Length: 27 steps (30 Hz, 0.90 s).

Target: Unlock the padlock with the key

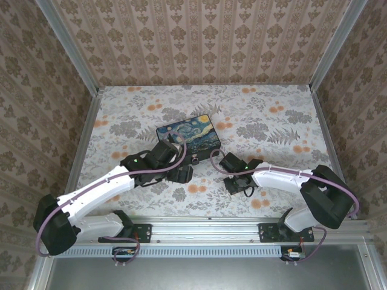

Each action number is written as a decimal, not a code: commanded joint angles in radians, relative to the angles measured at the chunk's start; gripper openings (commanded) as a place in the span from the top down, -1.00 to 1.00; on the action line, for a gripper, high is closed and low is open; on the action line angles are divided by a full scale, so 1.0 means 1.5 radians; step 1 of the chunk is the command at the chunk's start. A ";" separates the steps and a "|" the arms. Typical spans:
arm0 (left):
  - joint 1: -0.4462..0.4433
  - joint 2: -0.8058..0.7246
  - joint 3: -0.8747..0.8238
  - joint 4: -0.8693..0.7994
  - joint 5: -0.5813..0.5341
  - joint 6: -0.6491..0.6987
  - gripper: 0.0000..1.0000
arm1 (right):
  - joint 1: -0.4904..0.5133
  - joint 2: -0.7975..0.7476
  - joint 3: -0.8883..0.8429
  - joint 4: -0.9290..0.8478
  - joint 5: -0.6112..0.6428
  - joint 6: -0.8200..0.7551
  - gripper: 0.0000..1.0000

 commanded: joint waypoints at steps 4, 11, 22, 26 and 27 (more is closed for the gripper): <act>-0.006 0.002 -0.012 0.006 0.007 0.003 -0.99 | 0.012 0.003 -0.031 0.055 -0.025 0.009 0.90; -0.009 0.015 0.004 0.019 0.031 0.008 -1.00 | 0.007 -0.098 -0.049 0.090 -0.031 0.003 1.00; 0.050 0.046 -0.012 0.223 0.294 0.045 -0.64 | -0.057 -0.224 -0.062 0.137 -0.186 -0.059 1.00; 0.064 0.062 -0.028 0.289 0.369 0.045 -0.56 | -0.091 -0.253 -0.062 0.159 -0.257 -0.037 1.00; 0.063 0.072 -0.034 0.312 0.390 0.040 -0.51 | -0.099 -0.255 -0.062 0.166 -0.272 -0.028 1.00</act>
